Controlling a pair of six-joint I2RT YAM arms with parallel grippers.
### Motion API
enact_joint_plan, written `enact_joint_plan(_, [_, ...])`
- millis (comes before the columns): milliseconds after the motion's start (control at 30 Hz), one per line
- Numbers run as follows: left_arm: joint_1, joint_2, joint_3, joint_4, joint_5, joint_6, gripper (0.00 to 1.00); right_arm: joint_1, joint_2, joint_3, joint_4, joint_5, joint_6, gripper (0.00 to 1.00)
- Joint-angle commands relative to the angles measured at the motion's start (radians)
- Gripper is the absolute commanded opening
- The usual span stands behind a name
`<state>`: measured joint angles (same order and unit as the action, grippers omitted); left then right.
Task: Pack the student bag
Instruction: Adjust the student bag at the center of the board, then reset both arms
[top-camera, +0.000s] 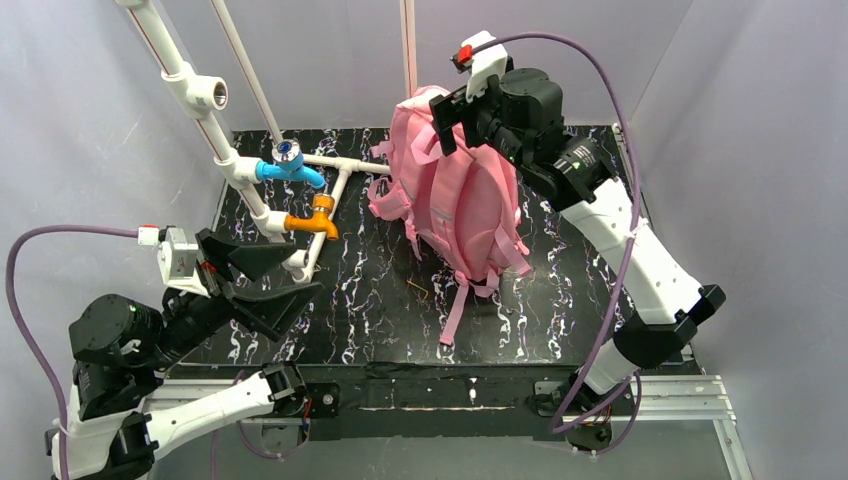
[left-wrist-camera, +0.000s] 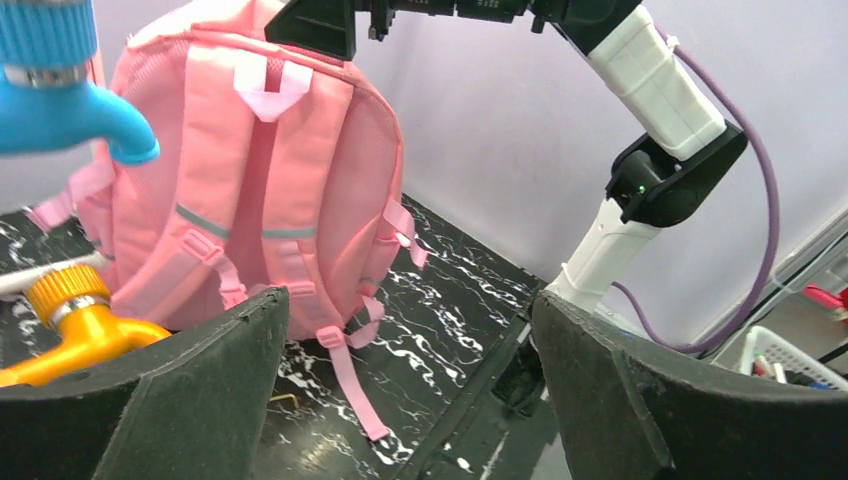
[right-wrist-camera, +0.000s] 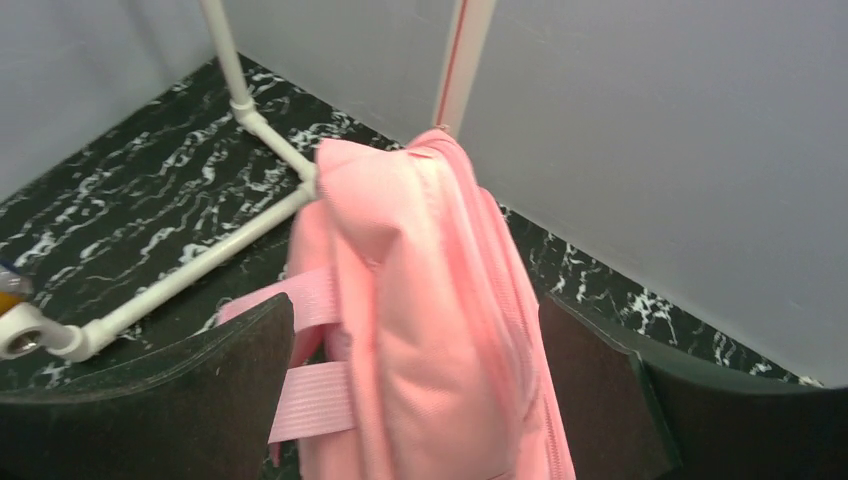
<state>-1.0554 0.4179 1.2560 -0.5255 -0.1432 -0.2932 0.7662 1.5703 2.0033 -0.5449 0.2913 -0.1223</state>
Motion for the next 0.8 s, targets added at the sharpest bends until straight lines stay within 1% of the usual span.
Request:
enact_joint_plan(0, [0.002,0.063,0.074,-0.019,0.018,0.163,0.91,0.004,-0.050,0.085,-0.034,-0.128,0.082,0.99])
enact_joint_plan(100, [0.002,0.088,0.118,-0.025,0.023,0.203,0.92,0.004,-0.071,0.103,-0.033,-0.199,0.115,0.98])
enact_joint_plan(167, [0.002,0.100,0.148,-0.024,0.006,0.229,0.93,0.004,-0.101,0.098,-0.013,-0.196,0.166,0.98])
enact_joint_plan(200, [0.003,0.106,0.165,-0.023,-0.011,0.244,0.95,0.003,-0.119,0.091,-0.005,-0.150,0.189,0.98])
enact_joint_plan(300, [0.002,0.121,0.222,0.012,-0.114,0.313,0.98,0.003,-0.213,0.039,0.041,0.054,0.231,0.98])
enact_joint_plan(367, [0.002,0.122,0.239,0.077,-0.185,0.383,0.98,0.003,-0.322,-0.067,0.138,0.172,0.214,0.98])
enact_joint_plan(400, [0.002,0.124,0.244,0.114,-0.227,0.434,0.98,0.004,-0.405,-0.133,0.196,0.218,0.203,0.98])
enact_joint_plan(467, [0.002,0.141,0.264,0.171,-0.297,0.527,0.98,0.004,-0.508,-0.231,0.281,0.286,0.160,0.98])
enact_joint_plan(533, [0.002,0.164,0.283,0.246,-0.388,0.612,0.98,0.004,-0.582,-0.274,0.326,0.351,0.136,0.98])
enact_joint_plan(600, [0.002,0.165,0.278,0.346,-0.441,0.692,0.98,0.003,-0.630,-0.274,0.315,0.417,0.104,0.98])
enact_joint_plan(667, [0.002,0.154,0.257,0.441,-0.457,0.747,0.98,0.004,-0.655,-0.259,0.277,0.491,0.089,0.98])
enact_joint_plan(767, [0.002,0.148,0.263,0.472,-0.469,0.789,0.98,0.003,-0.682,-0.249,0.211,0.587,0.104,0.98])
